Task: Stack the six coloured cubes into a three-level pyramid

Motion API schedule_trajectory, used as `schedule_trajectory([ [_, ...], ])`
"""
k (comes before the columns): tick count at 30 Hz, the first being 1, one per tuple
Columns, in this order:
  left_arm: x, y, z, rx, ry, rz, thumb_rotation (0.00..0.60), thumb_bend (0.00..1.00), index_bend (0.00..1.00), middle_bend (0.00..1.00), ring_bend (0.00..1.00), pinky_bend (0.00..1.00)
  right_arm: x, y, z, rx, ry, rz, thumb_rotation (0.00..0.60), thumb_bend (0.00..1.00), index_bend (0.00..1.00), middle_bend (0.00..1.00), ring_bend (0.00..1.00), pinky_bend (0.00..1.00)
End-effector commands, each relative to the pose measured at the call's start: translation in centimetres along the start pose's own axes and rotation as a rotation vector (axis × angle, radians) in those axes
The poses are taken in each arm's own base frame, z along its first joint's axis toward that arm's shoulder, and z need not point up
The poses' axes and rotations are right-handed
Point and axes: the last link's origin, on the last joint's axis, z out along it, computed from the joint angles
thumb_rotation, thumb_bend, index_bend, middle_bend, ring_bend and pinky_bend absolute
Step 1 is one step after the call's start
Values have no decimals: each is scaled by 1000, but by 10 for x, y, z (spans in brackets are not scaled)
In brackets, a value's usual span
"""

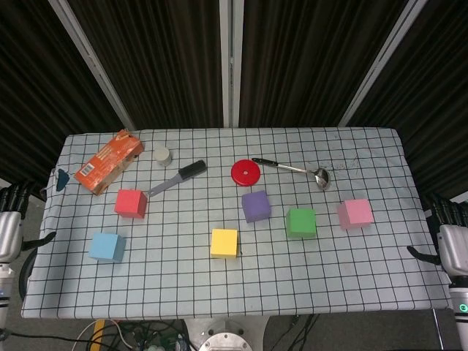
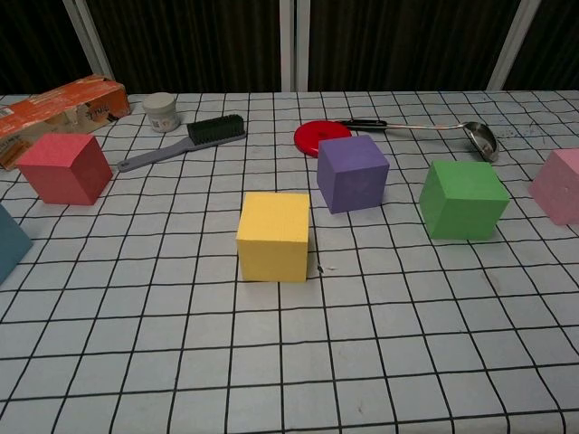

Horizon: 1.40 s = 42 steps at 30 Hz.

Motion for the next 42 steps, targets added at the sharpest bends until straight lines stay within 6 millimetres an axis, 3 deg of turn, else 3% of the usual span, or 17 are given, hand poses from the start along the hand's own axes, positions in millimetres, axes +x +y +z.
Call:
schedule_trajectory([
  [1,0,-1,-2,2,-5,-6,600,0,12,0,0,46,0,2,2,-1,-13,14,600,25,0,14,0,0],
  [10,5,7,-9,-22,-35,-56,600,0,12,0,0,46,6,-6,5,20,-22,22,600,25,0,23,0,0],
  [17,8,25,-18,-102,-68,-92,600,0,12,0,0,47,14,-21,6,66,-42,46,600,25,0,31,0,0],
  [28,-13,74,-26,-306,-196,-100,600,0,12,0,0,48,27,-47,22,127,-62,105,600,25,0,37,0,0],
  [35,-35,107,-26,-402,-297,-117,600,0,12,0,0,50,28,-47,35,119,-80,123,600,26,0,38,0,0],
  [42,-52,155,-21,-496,-372,-183,600,0,12,4,0,50,38,-48,42,116,-56,134,600,26,0,38,0,0],
])
